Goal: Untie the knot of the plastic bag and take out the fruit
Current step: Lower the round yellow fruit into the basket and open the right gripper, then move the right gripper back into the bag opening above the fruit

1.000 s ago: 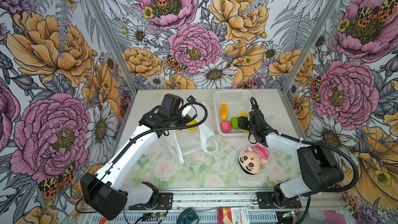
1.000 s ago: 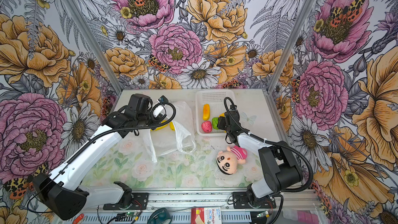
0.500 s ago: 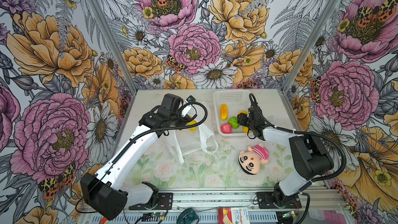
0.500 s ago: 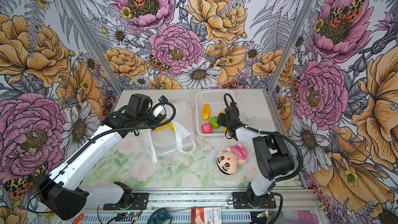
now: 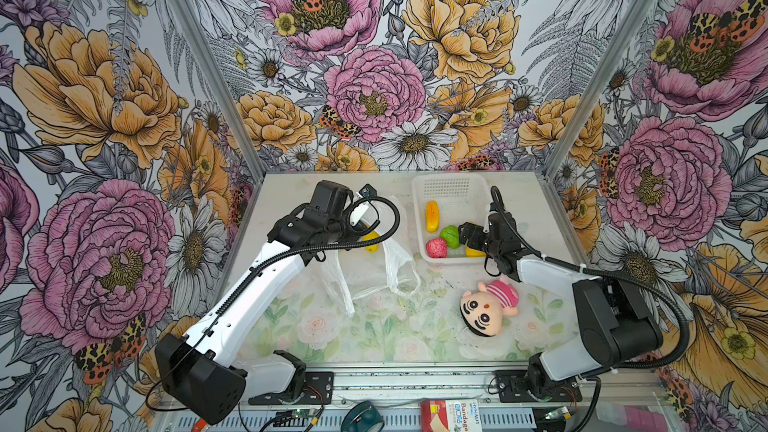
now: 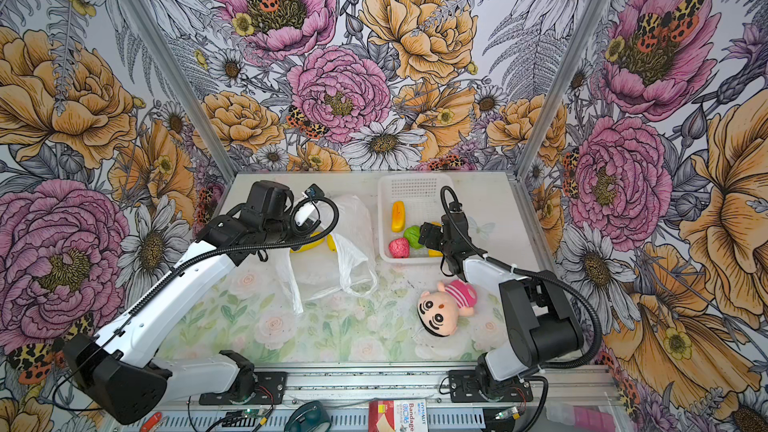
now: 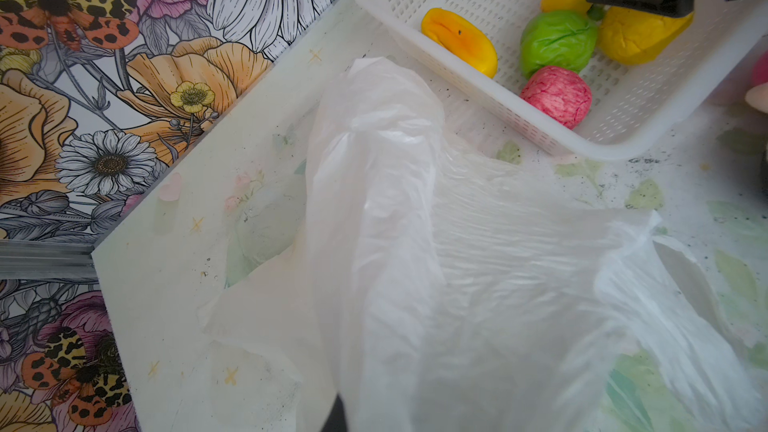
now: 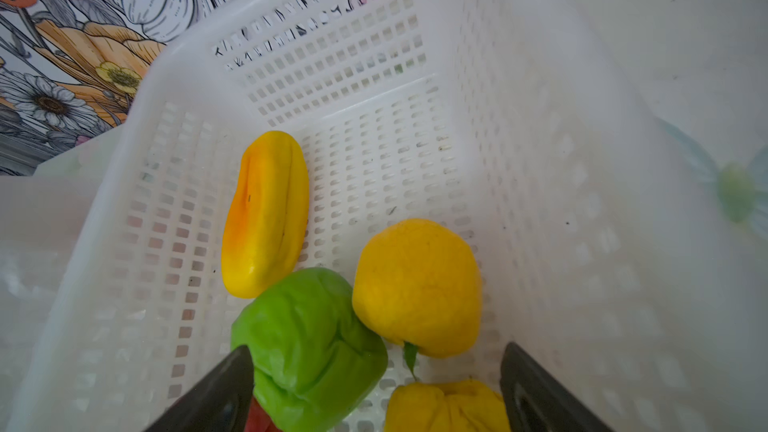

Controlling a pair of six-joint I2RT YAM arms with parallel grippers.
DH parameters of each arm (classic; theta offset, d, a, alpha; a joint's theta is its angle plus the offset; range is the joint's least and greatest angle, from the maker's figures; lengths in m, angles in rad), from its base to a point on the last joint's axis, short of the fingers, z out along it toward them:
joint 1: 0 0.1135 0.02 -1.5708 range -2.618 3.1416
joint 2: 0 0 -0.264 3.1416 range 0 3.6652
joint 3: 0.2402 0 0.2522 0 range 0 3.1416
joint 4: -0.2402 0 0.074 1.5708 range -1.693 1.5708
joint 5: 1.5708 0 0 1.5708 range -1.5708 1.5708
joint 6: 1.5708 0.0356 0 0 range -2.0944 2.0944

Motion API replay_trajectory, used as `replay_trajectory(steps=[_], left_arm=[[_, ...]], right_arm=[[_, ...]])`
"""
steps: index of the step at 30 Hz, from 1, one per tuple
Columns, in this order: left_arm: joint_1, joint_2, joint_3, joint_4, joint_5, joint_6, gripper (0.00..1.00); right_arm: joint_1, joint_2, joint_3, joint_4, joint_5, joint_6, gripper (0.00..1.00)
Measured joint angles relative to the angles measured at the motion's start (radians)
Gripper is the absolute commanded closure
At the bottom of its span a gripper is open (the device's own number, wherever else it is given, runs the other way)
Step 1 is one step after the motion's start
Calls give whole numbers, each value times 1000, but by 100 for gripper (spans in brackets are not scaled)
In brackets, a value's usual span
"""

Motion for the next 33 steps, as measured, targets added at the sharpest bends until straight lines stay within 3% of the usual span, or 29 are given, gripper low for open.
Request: replay_trajectory(steps=[5,10,16,21,25,33], left_arm=[[0,0,0,0,0,0,100],[0,0,0,0,0,0,100],[0,0,0,0,0,0,100],[0,0,0,0,0,0,100],[0,0,0,0,0,0,100],[0,0,0,0,0,0,100]], right_arm=[[65,-295,-131,55,5,-23,13],[213,-569,-217,117,14,-85,17],[428,-712,-254,185,-12,-197,24],[619,-670,-252,224,-24,-298,28],[766,-523,-204,226,23,-385,30],[892,-170,-9,237,136,-470,38]])
